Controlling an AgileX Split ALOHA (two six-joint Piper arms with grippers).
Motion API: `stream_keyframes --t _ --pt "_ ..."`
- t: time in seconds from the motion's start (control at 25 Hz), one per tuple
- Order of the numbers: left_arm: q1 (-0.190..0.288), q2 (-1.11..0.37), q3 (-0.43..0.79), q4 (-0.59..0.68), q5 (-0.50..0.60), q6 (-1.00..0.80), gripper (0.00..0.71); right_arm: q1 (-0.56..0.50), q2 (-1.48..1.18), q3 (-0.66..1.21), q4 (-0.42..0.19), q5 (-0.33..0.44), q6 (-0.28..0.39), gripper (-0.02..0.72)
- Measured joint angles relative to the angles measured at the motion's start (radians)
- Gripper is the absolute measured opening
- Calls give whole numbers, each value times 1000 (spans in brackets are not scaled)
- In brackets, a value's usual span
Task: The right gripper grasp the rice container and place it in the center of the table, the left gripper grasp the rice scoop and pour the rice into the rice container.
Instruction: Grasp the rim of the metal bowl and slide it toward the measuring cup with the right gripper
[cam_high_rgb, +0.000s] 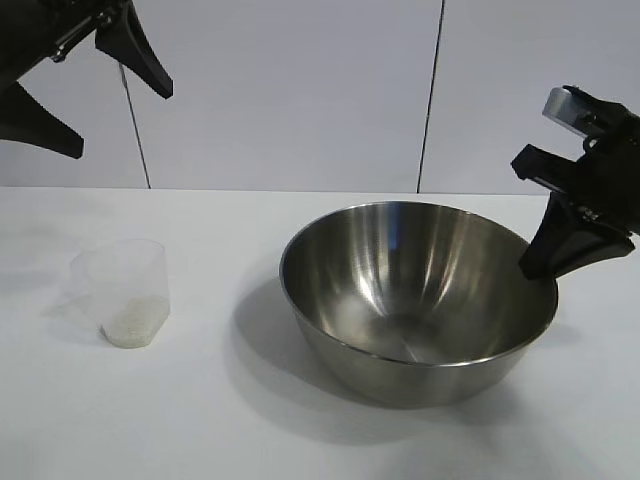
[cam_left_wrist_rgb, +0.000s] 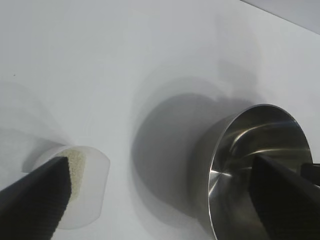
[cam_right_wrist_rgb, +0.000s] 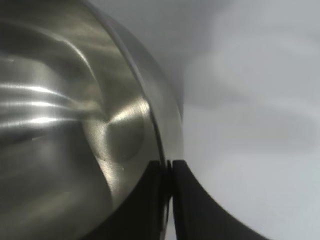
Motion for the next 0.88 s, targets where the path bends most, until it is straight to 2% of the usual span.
stream_keyframes --t 0.4,0.64,0.88 --pt "0 0 0 0 -2 0 694 0 0 0 84 20 -25 20" --pt "0 0 0 0 -2 0 694 0 0 0 160 43 -61 20" --pt "0 0 0 0 -2 0 694 34 0 0 173 15 -66 20"
